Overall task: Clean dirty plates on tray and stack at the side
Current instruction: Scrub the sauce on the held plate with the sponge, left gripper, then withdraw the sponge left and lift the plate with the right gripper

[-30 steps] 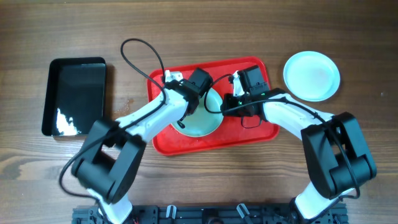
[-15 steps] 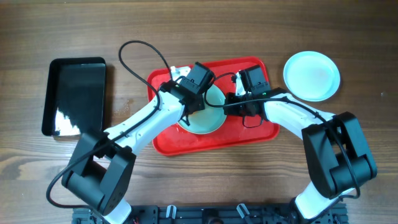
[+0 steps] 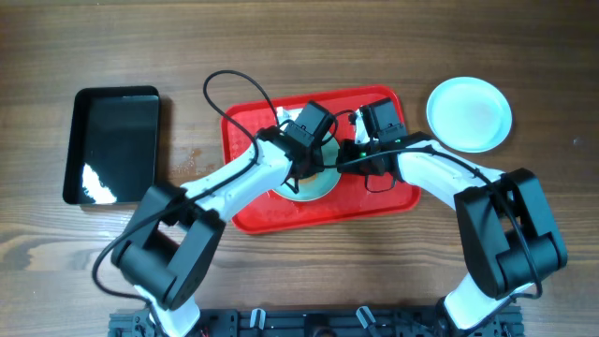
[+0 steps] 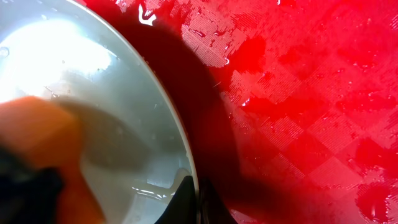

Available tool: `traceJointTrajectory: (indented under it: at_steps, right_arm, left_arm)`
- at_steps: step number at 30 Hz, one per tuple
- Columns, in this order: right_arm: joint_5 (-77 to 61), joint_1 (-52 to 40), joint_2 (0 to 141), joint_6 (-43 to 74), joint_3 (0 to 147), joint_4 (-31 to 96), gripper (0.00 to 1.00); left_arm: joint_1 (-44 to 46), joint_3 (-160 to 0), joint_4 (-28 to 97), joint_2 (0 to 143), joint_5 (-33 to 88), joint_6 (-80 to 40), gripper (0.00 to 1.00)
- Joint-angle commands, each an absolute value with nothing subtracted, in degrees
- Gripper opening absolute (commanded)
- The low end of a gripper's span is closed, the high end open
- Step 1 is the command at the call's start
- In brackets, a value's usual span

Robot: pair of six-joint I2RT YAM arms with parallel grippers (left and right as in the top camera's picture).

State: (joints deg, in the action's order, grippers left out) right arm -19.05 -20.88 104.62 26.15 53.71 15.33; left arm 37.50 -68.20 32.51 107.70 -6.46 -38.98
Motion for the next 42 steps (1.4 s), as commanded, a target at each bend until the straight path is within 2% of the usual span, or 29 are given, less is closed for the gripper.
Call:
traceJointTrajectory:
  at_steps: [1, 13, 27, 37, 42]
  right_arm:
    - [-16.49, -20.45, 105.56, 26.96, 52.86, 16.36, 0.04]
    - [-16.29, -20.45, 105.56, 26.96, 52.86, 16.56, 0.04]
    - [-16.03, -20.45, 105.56, 26.98, 52.86, 16.51, 0.04]
    - [-15.88, -20.45, 105.54, 26.98, 52.86, 16.58, 0.04]
    - [-15.9, -20.34, 105.14, 27.09, 53.65, 17.58, 0.04]
  left_arm:
    - [36.36, -68.1, 33.23, 110.74, -8.05, -39.44, 0.04]
    - [35.18, -66.0, 41.04, 113.43, -28.75, -34.26, 0.04]
    - [34.54, -66.48, 39.27, 113.36, -53.08, -31.68, 0.04]
    - [34.52, -69.73, 40.07, 110.85, -55.0, -33.08, 0.04]
    - [34.2, -71.77, 43.33, 101.67, -45.25, -39.11, 0.04]
